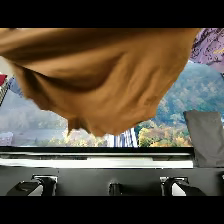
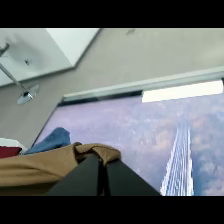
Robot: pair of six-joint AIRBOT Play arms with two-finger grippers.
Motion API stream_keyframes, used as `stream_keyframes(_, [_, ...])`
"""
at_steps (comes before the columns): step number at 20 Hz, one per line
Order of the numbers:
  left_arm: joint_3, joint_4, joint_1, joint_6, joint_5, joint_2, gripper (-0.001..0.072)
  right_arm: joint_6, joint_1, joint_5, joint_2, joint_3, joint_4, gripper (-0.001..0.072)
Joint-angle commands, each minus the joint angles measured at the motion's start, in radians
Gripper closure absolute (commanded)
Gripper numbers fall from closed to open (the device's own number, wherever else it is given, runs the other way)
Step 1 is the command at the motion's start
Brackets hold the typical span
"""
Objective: Fold the clothes and pants, and hang the long-sleeved shirts on hangers.
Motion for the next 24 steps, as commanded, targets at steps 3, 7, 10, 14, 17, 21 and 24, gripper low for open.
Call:
stream_keyframes(3, [-0.256,-0.103,-0.005,0.000,0.005,-0.239,0.0689,-0.002,0.155,-0.067,-0.362,0.002,-0.131,0.0681])
stream_keyframes(7, [-0.334,-0.110,-0.006,0.000,0.102,-0.529,0.0689,0.030,0.260,-0.186,-0.686,0.002,-0.204,0.0681])
stream_keyframes(10, [-0.323,-0.128,-0.005,0.000,0.194,-0.716,0.0689,0.085,0.299,-0.270,-0.850,0.002,-0.190,0.0680])
stream_keyframes(14, [-0.278,-0.156,-0.004,0.000,0.223,-0.819,0.0684,0.118,0.308,-0.272,-0.940,0.002,-0.087,0.0672])
stream_keyframes(17, [-0.222,-0.153,0.013,0.009,0.183,-0.803,0.0226,0.118,0.291,-0.219,-0.923,0.002,-0.051,0.0519])
stream_keyframes(21, [-0.103,-0.151,0.124,0.136,0.008,-0.710,-0.0013,0.065,0.174,-0.027,-0.832,0.002,-0.029,0.0326])
stream_keyframes(24, [-0.108,-0.151,0.232,0.183,-0.077,-0.583,-0.0013,-0.055,0.045,0.171,-0.748,-0.003,-0.041,0.0326])
